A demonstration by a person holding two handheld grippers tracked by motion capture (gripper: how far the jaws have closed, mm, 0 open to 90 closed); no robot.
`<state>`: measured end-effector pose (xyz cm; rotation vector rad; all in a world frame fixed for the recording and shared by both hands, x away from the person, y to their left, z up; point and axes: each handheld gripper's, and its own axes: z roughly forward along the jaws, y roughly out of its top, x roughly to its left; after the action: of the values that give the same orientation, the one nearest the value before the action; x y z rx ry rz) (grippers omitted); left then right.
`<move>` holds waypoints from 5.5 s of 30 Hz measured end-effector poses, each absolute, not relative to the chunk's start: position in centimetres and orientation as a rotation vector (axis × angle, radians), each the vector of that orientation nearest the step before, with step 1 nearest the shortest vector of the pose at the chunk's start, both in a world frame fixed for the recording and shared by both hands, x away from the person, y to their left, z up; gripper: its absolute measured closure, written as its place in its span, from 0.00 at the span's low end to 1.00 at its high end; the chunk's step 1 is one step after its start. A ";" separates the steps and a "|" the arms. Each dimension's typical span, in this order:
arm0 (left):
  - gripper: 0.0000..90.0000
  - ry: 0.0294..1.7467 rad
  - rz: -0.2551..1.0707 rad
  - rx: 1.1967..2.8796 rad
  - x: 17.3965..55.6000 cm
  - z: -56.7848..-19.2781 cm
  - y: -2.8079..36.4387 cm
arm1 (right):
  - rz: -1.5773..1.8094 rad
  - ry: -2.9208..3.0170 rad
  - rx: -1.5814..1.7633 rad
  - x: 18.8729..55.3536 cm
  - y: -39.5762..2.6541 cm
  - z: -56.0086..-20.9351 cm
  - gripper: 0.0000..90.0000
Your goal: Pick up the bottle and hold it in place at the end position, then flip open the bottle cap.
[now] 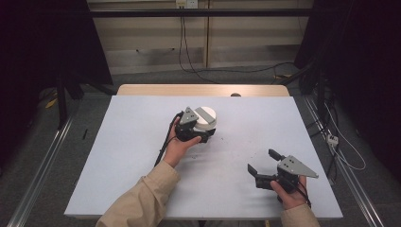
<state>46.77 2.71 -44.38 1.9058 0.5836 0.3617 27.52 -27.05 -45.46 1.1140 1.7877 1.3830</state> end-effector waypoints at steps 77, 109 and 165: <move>0.21 0.575 0.355 1.912 47.0 -46.0 2.7 | 1.360 1.914 1.152 32.8 -21.6 -43.2 0.32; 0.21 0.585 0.350 1.917 47.0 -46.1 2.7 | 1.368 2.010 1.151 37.3 -17.9 -40.6 1.00; 0.21 0.590 0.349 1.919 47.0 -46.1 2.6 | 1.371 2.000 1.080 40.1 -15.0 -37.4 1.00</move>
<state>46.98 2.59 -46.10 1.9194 0.5897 0.3492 40.15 -15.04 -37.41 1.0800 2.0001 1.3705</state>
